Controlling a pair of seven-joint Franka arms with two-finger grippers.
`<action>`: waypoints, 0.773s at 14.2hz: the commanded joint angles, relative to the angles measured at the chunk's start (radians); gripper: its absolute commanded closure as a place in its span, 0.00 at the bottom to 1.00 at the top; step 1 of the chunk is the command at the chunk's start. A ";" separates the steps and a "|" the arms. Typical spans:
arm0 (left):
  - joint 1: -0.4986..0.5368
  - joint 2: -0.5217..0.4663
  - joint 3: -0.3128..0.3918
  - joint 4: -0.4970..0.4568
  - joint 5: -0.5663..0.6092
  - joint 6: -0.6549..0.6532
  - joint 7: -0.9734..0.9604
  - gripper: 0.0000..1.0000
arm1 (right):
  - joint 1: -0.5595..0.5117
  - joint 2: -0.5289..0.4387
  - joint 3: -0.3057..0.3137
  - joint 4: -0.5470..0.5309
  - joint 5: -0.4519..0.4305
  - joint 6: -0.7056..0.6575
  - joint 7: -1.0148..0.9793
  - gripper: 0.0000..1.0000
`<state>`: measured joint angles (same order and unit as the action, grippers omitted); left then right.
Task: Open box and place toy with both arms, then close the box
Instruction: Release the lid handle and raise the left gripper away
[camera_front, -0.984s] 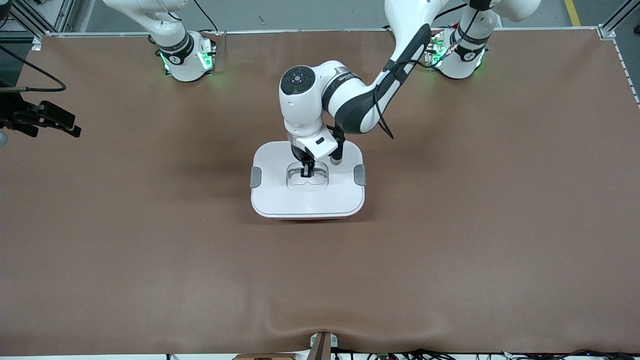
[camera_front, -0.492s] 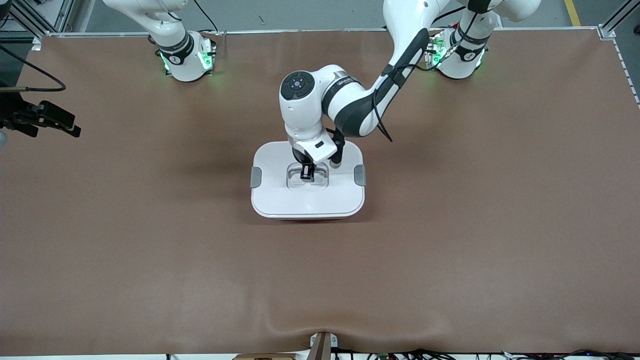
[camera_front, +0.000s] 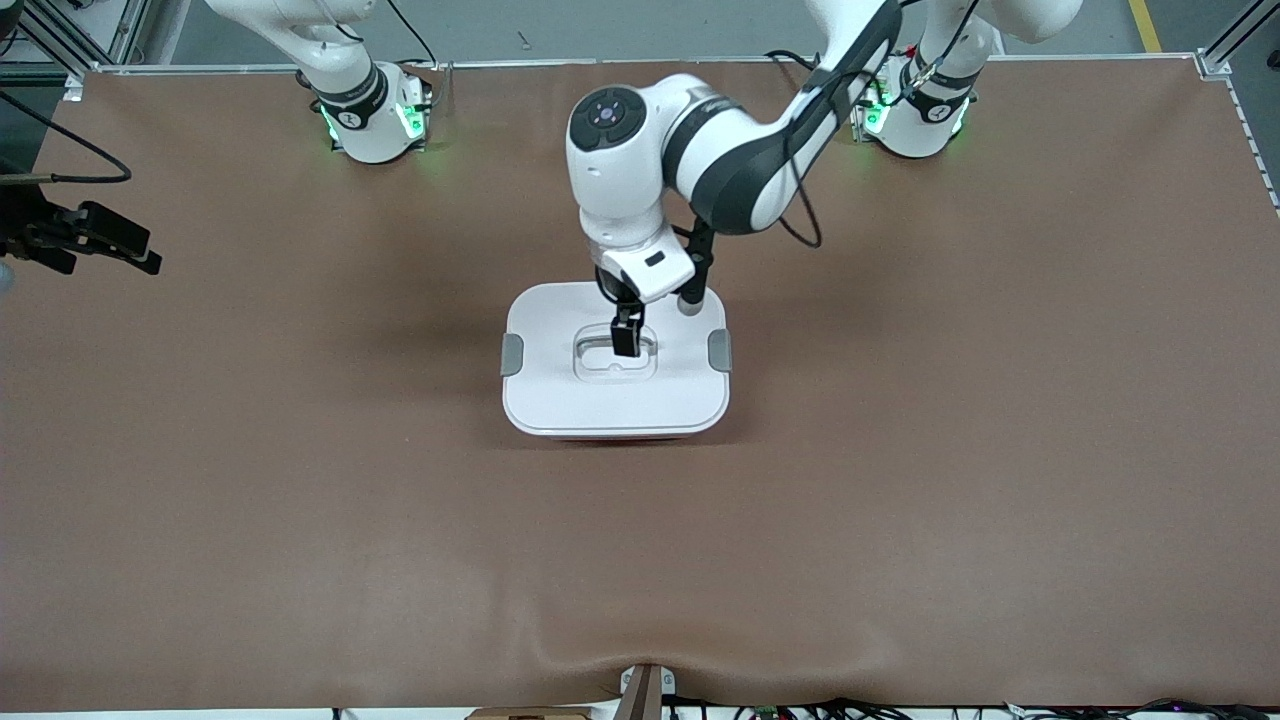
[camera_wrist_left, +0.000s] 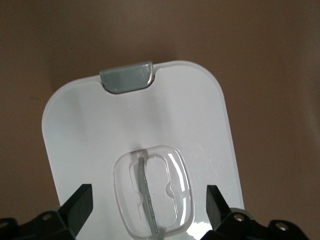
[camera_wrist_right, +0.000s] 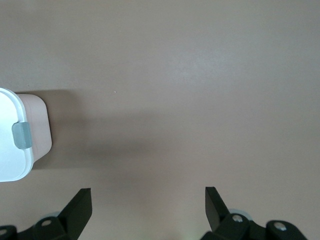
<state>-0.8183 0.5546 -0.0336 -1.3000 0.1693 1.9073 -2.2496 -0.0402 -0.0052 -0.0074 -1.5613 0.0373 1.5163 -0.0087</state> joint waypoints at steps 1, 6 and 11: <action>0.057 -0.071 -0.003 -0.015 0.001 -0.072 0.123 0.00 | -0.001 -0.003 0.001 0.021 0.010 -0.013 0.010 0.00; 0.180 -0.111 0.001 -0.022 0.004 -0.160 0.411 0.00 | 0.000 -0.002 0.004 0.023 0.012 -0.015 0.021 0.00; 0.344 -0.182 -0.005 -0.024 0.001 -0.240 0.791 0.00 | 0.000 -0.003 0.003 0.021 0.018 -0.021 0.021 0.00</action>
<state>-0.5281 0.4317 -0.0275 -1.3002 0.1693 1.7269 -1.6116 -0.0404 -0.0054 -0.0074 -1.5530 0.0373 1.5154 -0.0061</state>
